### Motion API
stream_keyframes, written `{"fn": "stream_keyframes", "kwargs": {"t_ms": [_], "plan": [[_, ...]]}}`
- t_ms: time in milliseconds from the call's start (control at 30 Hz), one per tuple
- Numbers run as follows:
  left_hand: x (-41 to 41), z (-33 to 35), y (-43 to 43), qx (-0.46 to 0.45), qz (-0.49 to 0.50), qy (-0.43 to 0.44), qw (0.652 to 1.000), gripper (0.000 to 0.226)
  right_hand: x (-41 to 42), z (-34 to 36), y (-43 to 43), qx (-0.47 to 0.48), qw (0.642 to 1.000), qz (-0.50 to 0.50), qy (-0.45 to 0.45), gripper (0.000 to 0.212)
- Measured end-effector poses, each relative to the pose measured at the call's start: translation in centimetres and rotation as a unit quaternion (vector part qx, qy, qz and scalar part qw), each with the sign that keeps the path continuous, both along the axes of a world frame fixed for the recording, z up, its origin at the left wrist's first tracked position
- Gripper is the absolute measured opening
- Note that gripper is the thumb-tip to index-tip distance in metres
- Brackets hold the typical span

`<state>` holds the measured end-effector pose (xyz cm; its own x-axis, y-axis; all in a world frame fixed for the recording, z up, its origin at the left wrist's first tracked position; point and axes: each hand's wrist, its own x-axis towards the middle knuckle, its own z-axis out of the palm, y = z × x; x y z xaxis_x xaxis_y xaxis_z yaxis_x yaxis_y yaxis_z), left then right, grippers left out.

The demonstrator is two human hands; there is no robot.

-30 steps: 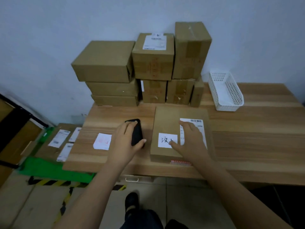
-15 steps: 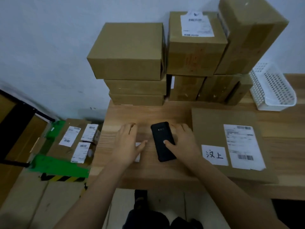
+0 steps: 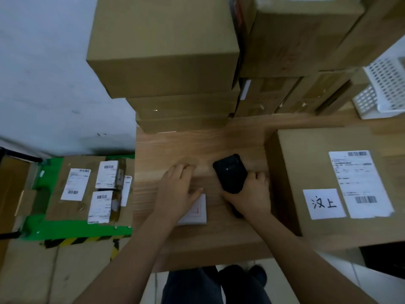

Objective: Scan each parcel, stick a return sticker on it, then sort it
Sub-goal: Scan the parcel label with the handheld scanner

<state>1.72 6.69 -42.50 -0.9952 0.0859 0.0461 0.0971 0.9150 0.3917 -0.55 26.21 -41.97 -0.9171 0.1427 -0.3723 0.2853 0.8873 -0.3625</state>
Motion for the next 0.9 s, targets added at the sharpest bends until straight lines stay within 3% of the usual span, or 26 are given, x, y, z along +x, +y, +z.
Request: {"fn": "stream_keyframes", "kwargs": {"t_ms": [133,367,533,733,900], "plan": [[-1.3,1.7,0.4,-0.008,-0.011,0.026,1.000,0.057,-0.9,1.6,0.1,-0.005,0.999,-0.012,0.046,0.078],[-5.4,9.1,4.3,-0.033,-0.056,0.140,0.988,0.059,-4.0,8.3,3.7,-0.091,0.974,-0.047,0.204,0.064],[-7.6,13.0,10.1,-0.027,-0.071,0.177,0.981,0.058,-5.8,11.7,10.2,-0.078,0.955,-0.032,0.284,0.070],[-8.9,13.4,20.1,-0.036,-0.064,0.180,0.981,0.059,-7.5,12.6,20.3,-0.043,0.951,0.010,0.307,0.067],[-8.0,12.1,27.3,-0.045,-0.013,0.144,0.989,0.057,-9.1,11.7,28.3,0.008,0.950,0.109,0.293,0.079]]}}
